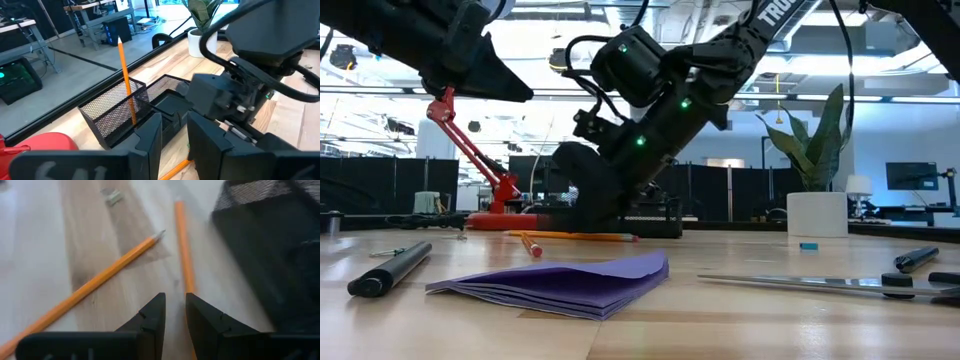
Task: Pick and place office supplies into organizer
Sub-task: Put the bottom yellow pencil into the black desk organizer
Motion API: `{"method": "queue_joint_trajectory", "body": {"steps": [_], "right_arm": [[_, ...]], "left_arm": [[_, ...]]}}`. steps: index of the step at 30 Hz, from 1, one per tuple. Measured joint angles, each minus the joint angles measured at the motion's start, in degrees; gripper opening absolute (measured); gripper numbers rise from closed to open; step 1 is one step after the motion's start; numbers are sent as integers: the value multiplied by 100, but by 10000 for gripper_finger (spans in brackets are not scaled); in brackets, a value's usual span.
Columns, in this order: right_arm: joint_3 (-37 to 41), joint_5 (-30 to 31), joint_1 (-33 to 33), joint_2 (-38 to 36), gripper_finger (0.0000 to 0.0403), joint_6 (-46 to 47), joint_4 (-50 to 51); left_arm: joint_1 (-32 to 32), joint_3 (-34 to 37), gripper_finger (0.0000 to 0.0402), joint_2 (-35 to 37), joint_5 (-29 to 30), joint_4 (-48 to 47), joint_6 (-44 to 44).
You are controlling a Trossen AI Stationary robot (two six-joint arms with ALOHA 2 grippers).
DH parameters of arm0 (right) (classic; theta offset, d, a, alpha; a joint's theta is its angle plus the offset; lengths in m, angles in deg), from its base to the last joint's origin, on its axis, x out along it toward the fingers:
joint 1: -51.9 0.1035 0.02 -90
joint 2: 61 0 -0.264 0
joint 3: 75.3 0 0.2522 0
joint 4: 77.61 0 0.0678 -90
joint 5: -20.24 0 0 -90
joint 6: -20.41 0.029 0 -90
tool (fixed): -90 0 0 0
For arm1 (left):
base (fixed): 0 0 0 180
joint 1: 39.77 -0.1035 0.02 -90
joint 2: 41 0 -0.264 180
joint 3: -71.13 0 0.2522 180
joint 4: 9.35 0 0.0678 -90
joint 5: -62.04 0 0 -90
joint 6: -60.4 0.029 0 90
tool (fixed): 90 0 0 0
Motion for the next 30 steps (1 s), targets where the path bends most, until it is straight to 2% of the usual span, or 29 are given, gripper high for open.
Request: {"method": "queue_joint_trajectory", "body": {"steps": [5,14,19,25,30], "right_arm": [[-1,-434,-2,0,70,172,173],[-25,-136,64,356,70,95,-311],[-31,-127,140,397,77,-624,-808],[-135,-215,57,455,119,-715,-774],[-142,-801,-76,444,170,-302,-713]], "left_arm": [[0,0,85,0,0,4,-2],[2,0,85,0,-107,15,-4],[2,0,85,0,-107,-20,-4],[2,0,85,0,-150,-24,-4],[0,0,85,0,-149,-27,-4]]}}
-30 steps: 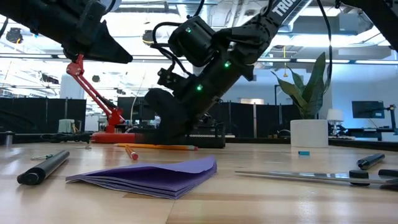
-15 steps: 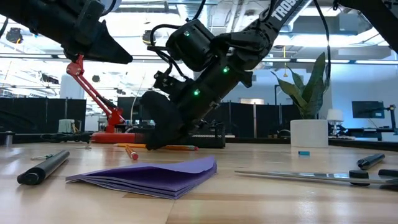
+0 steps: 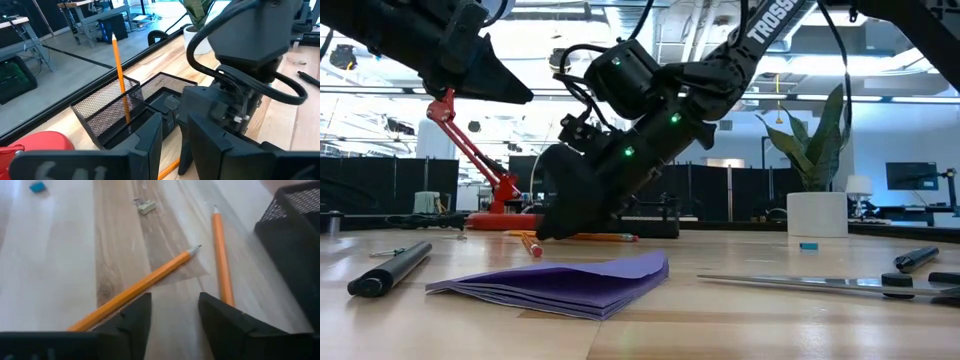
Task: Pick and place office supplies into organizer
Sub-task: Put the bottom yellow pencil into the black desk organizer
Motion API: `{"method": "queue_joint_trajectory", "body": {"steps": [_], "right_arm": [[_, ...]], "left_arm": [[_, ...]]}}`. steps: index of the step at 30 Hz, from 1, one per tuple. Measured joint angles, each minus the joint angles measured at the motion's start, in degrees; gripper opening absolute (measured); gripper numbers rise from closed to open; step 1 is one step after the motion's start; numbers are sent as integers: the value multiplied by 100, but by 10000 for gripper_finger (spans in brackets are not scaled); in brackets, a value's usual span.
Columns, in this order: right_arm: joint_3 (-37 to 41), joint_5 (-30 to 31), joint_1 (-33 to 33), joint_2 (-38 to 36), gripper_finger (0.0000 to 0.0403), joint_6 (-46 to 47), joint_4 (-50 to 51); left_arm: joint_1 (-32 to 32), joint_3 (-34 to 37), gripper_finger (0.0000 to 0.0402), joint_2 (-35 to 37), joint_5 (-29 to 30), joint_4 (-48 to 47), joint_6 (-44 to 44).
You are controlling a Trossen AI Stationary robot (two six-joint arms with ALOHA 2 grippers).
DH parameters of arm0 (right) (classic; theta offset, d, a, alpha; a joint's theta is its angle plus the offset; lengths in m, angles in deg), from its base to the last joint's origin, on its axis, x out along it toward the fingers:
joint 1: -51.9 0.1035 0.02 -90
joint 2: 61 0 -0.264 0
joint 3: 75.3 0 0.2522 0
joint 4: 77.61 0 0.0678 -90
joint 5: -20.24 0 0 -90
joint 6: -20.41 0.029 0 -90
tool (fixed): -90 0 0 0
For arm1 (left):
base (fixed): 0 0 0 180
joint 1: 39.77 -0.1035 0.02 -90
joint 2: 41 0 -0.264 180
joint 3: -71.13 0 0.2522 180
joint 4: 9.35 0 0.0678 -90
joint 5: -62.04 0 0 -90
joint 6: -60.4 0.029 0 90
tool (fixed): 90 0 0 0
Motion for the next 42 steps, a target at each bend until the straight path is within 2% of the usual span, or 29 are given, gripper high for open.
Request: {"method": "queue_joint_trajectory", "body": {"steps": [5,11,15,22,31,37,42], "right_arm": [[13,-29,100,-77,205,-259,-34],[-70,-75,121,-201,219,321,-71],[-138,-11,113,-201,216,327,-94],[-142,5,180,-199,200,1169,-54],[-146,379,517,-162,180,1181,-192],[-149,910,561,-162,178,1177,-77],[-149,949,561,-162,176,1183,-93]], "left_arm": [[0,0,85,0,-1,-4,0],[2,0,85,0,0,-4,0],[1,0,85,0,0,-2,0],[0,0,85,0,0,0,0],[0,0,85,0,3,24,0],[0,0,85,0,3,43,0],[0,0,85,0,3,46,0]]}}
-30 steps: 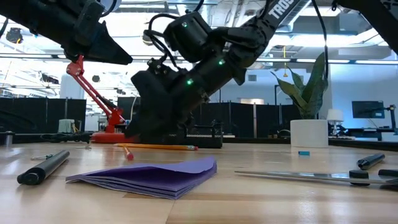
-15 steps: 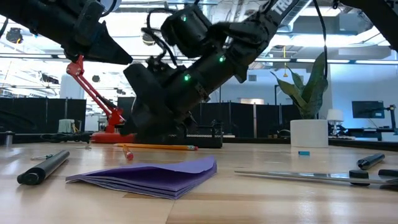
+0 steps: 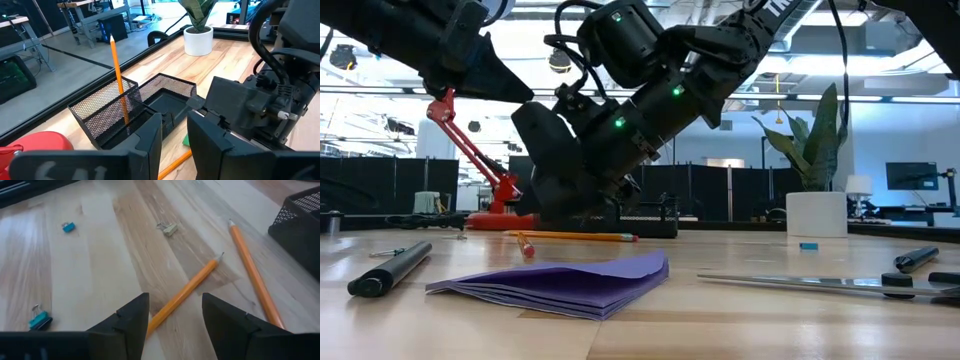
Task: Pick and place office supplies into organizer
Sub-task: Put the bottom yellow pencil into the black desk organizer
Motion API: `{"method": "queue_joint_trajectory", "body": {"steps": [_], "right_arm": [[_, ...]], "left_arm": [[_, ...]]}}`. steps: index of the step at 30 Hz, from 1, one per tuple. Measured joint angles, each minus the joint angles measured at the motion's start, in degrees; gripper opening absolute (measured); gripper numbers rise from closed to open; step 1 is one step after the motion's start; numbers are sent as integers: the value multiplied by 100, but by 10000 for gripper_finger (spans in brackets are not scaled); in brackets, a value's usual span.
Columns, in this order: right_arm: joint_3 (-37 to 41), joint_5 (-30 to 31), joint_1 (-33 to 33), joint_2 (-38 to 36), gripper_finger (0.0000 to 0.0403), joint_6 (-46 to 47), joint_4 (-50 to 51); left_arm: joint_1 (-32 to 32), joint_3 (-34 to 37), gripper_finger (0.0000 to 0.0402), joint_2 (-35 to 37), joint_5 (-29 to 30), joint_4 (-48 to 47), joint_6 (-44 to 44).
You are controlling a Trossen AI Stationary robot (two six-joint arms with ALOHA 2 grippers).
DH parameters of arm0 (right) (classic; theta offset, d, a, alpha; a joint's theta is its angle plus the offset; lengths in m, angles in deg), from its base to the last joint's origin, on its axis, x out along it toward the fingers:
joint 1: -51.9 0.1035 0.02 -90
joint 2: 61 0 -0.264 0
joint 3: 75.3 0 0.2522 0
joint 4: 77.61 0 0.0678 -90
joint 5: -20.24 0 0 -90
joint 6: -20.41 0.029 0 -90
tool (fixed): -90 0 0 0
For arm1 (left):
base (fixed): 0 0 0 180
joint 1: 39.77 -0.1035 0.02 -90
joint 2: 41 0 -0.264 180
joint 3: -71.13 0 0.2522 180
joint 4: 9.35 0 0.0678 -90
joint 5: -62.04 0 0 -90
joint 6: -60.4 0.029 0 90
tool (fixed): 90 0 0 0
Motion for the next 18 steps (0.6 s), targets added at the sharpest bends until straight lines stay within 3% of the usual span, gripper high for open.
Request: {"method": "queue_joint_trajectory", "body": {"steps": [10,18], "right_arm": [[0,-4,77,22,176,-2,-183],[-235,-24,83,536,175,-19,-366]], "left_arm": [[2,0,85,0,0,0,0],[0,-2,85,-2,-2,41,0]]}}
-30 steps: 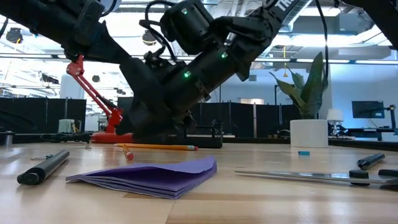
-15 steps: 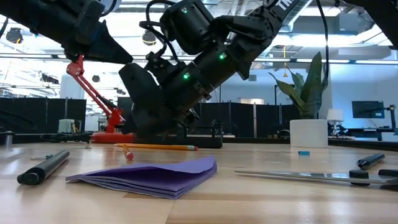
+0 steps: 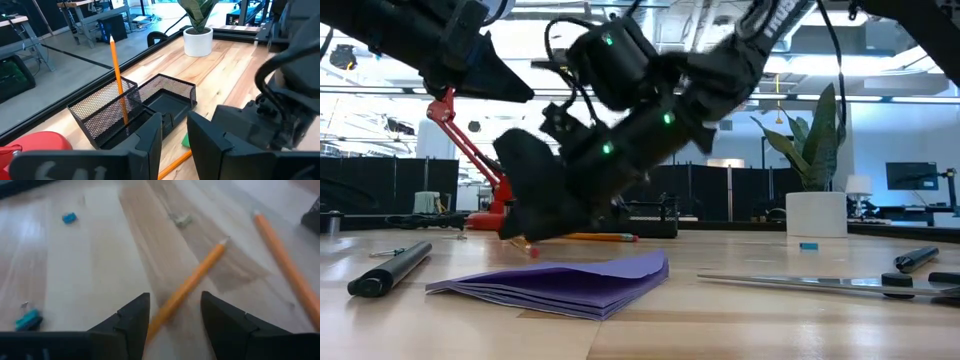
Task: Pick and place office supplies into organizer
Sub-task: Put the bottom yellow pencil into the black desk organizer
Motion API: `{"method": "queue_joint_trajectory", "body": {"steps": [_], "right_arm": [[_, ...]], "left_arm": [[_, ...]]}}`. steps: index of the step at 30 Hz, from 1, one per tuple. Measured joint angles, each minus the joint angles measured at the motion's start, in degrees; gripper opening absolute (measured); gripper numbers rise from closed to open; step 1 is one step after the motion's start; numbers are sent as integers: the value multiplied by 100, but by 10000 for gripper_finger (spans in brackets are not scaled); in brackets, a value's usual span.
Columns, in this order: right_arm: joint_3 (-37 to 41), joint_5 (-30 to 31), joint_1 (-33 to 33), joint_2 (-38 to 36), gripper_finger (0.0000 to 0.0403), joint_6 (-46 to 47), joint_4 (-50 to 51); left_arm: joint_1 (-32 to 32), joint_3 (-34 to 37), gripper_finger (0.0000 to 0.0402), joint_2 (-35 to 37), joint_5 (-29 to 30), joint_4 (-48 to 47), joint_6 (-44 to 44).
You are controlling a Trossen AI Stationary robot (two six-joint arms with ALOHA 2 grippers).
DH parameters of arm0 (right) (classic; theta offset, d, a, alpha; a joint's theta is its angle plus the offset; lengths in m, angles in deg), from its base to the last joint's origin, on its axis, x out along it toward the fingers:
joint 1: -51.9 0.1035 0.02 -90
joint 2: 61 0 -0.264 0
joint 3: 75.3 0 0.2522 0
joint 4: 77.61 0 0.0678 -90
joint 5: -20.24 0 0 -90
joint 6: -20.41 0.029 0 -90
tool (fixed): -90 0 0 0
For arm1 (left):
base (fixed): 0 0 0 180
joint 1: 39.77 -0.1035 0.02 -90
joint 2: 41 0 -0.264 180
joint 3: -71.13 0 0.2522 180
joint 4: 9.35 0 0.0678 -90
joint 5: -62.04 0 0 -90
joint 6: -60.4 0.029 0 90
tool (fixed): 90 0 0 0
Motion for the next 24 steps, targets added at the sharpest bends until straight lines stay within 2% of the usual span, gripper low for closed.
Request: {"method": "queue_joint_trajectory", "body": {"steps": [6,11,24], "right_arm": [[-608,-85,28,457,175,-269,128],[-1032,23,22,661,161,-291,1003],[-1155,84,105,556,99,-24,1881]], "left_arm": [[2,0,85,0,-22,-38,0],[1,0,85,0,-50,-62,0],[2,0,85,0,-53,-91,4]]}}
